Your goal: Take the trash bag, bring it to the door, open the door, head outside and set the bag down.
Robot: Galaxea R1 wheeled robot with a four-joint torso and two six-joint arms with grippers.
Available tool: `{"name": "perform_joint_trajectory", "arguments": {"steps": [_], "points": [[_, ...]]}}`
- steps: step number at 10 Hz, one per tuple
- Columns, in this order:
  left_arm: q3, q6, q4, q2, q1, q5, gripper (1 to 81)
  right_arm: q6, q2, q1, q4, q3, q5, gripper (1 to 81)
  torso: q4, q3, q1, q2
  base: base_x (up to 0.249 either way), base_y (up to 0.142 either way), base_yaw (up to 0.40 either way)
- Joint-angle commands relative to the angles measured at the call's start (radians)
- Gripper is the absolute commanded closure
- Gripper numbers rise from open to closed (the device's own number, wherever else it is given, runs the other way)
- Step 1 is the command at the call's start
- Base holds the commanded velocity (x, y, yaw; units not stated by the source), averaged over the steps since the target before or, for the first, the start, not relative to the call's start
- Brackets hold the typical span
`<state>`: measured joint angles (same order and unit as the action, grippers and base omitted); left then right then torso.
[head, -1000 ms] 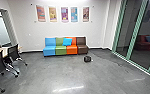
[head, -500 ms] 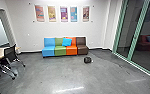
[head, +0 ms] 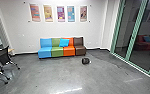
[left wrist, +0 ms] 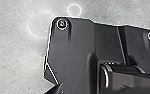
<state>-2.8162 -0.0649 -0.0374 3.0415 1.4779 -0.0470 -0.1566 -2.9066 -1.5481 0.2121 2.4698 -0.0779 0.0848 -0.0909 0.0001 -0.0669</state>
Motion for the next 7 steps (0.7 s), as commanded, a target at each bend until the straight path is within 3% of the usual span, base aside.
{"name": "perform_joint_trajectory", "arguments": {"steps": [1,2,3,4,5,6,7], "points": [[-0.005,0.0,-0.007,-0.004,-0.054,0.049,1.0,0.0,0.004,0.047,0.001,-0.009,0.055,1.0,-0.093,0.0,0.0,0.0,0.186,0.0,0.0],[-0.005,0.0,-0.009,-0.002,-0.053,0.049,1.0,0.0,0.004,0.048,0.001,-0.009,0.055,1.0,-0.125,0.0,0.0,0.0,0.185,0.0,0.0],[-0.005,0.0,-0.007,-0.002,-0.054,0.049,1.0,0.0,0.005,0.047,0.001,-0.009,0.055,1.0,-0.067,0.0,0.0,0.0,0.185,0.0,0.0],[-0.005,0.0,-0.007,-0.002,-0.054,0.049,1.0,0.0,0.004,0.05,0.001,-0.009,0.055,1.0,-0.098,0.0,0.0,0.0,0.185,0.0,0.0],[-0.005,0.0,-0.006,-0.002,-0.054,0.049,1.0,0.0,0.004,0.052,0.001,-0.009,0.055,1.0,-0.12,0.0,0.0,0.0,0.185,0.0,0.0],[-0.005,0.0,-0.004,-0.002,-0.054,0.049,1.0,0.0,0.004,0.052,0.001,-0.009,0.055,1.0,-0.127,-0.05,0.0,0.0,0.184,0.0,0.0],[-0.005,0.0,-0.001,-0.001,-0.054,0.049,1.0,0.0,0.004,0.053,0.001,-0.009,0.055,1.0,-0.126,-0.096,0.0,0.0,0.18,0.0,0.0]]}}
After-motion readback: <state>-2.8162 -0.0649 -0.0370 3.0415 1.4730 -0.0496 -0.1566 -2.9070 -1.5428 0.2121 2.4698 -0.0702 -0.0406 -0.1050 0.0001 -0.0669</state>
